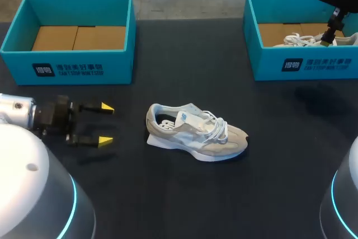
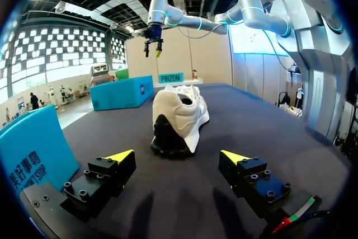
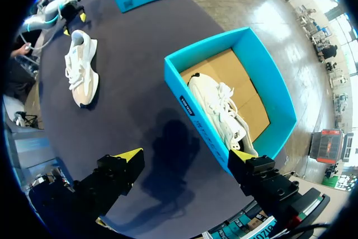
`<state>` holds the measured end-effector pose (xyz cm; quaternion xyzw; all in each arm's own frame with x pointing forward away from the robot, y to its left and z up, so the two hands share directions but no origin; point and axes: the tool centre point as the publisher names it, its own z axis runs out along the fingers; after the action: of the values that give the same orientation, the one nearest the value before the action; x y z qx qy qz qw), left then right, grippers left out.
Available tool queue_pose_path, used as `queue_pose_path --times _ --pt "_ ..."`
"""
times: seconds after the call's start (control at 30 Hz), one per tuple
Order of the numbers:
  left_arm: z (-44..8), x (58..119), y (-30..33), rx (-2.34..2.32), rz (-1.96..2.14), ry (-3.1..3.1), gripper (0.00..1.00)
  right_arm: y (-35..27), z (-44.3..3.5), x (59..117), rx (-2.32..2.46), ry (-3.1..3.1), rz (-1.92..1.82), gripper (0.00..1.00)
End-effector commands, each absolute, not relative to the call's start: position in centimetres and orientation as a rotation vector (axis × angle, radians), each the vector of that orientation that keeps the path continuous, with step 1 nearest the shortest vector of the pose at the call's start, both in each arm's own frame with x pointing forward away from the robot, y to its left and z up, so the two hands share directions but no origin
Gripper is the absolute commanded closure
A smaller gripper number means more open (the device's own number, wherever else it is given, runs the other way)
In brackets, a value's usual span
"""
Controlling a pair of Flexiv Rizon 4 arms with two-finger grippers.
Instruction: Take the shoe out of the shoebox, open the shoe tongue, remove and reinsert the insole, then place the shoe into the shoebox
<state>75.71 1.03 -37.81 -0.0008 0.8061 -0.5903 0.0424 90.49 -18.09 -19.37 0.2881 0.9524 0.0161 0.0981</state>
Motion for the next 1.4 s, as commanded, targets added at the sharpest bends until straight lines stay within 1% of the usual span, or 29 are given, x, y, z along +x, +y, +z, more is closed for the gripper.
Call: queue_pose_path --times 0.03,0.27,1.4 --pt "-38.88 76.30 0.39 -0.011 -1.820 2.464 0.00 -18.14 -19.37 90.53 0.853 2.820 0.049 0.00" --pt "-39.65 76.69 -0.12 -0.024 -1.837 2.481 0.00 -18.14 -19.37 90.53 0.853 2.820 0.049 0.00" --pt "-39.65 76.85 -0.34 -0.024 -1.831 2.484 0.00 -18.14 -19.37 90.53 0.853 2.820 0.049 0.00"
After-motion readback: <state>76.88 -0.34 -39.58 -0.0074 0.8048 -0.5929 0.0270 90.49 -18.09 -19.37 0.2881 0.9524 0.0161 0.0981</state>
